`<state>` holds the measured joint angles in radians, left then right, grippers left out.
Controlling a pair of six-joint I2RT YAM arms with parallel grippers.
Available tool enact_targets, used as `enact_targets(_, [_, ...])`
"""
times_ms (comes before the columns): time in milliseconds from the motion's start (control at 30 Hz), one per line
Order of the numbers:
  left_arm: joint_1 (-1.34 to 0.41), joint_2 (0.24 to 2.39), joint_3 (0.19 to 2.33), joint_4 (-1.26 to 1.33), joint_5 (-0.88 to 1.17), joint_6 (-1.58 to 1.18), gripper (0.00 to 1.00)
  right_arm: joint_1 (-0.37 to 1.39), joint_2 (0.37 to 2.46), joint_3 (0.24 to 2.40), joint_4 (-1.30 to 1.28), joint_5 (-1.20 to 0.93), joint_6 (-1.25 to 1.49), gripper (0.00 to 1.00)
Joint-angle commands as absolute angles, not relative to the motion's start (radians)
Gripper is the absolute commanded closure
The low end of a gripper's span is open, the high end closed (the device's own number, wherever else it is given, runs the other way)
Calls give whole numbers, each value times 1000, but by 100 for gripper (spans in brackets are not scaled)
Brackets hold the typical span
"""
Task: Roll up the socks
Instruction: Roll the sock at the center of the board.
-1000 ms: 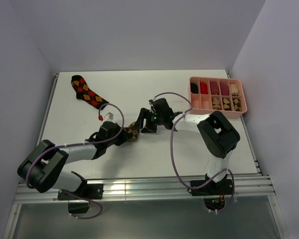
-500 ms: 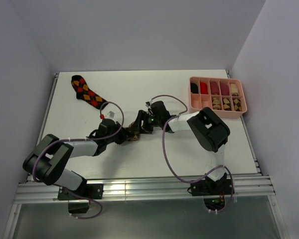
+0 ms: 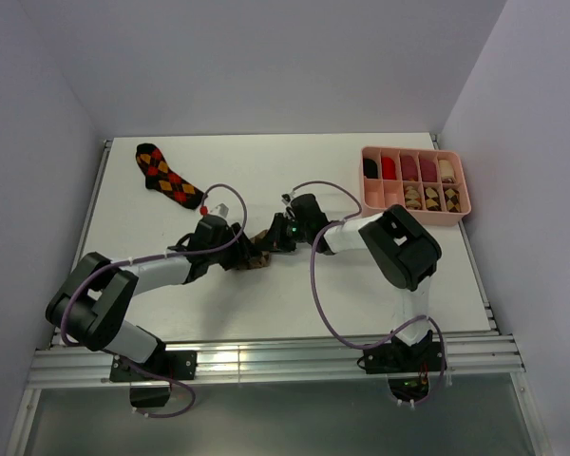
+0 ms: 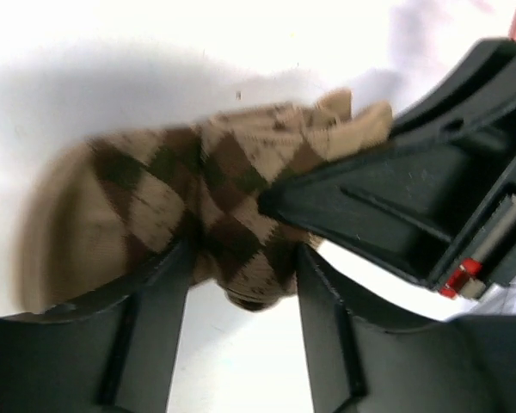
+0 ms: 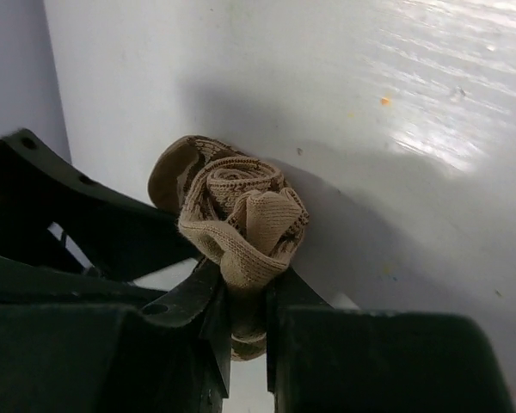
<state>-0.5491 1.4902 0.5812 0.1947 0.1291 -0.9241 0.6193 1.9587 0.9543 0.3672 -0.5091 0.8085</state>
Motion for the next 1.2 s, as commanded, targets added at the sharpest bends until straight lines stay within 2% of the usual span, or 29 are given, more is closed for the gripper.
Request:
enact_targets(0, [-549, 1493, 682, 80, 42, -780, 42, 604, 1892, 919, 175, -401, 724, 100])
enact_targets(167, [-612, 1419, 749, 37, -95, -683, 36, 604, 1824, 962, -50, -293, 706, 100])
enact_targets(333, [-810, 1390, 761, 34, -322, -614, 34, 610, 1816, 1050, -242, -223, 713, 100])
enact_targets(467, [-939, 1422, 773, 34, -423, -601, 34, 635, 1830, 1109, -363, -175, 707, 100])
enact_targets(700, [-1064, 1545, 847, -33, -581, -632, 34, 658, 1864, 1158, -417, -169, 698, 100])
enact_targets(967, [-1109, 1673, 945, -64, -693, -617, 34, 676, 1894, 1190, -442, -173, 693, 100])
enact_targets(1067, [-1111, 1715, 962, -97, -707, -647, 37, 680, 1898, 1195, -446, -179, 693, 100])
enact_targets(1167, [-1111, 1753, 974, -145, -715, -698, 49, 683, 1898, 1195, -443, -189, 693, 100])
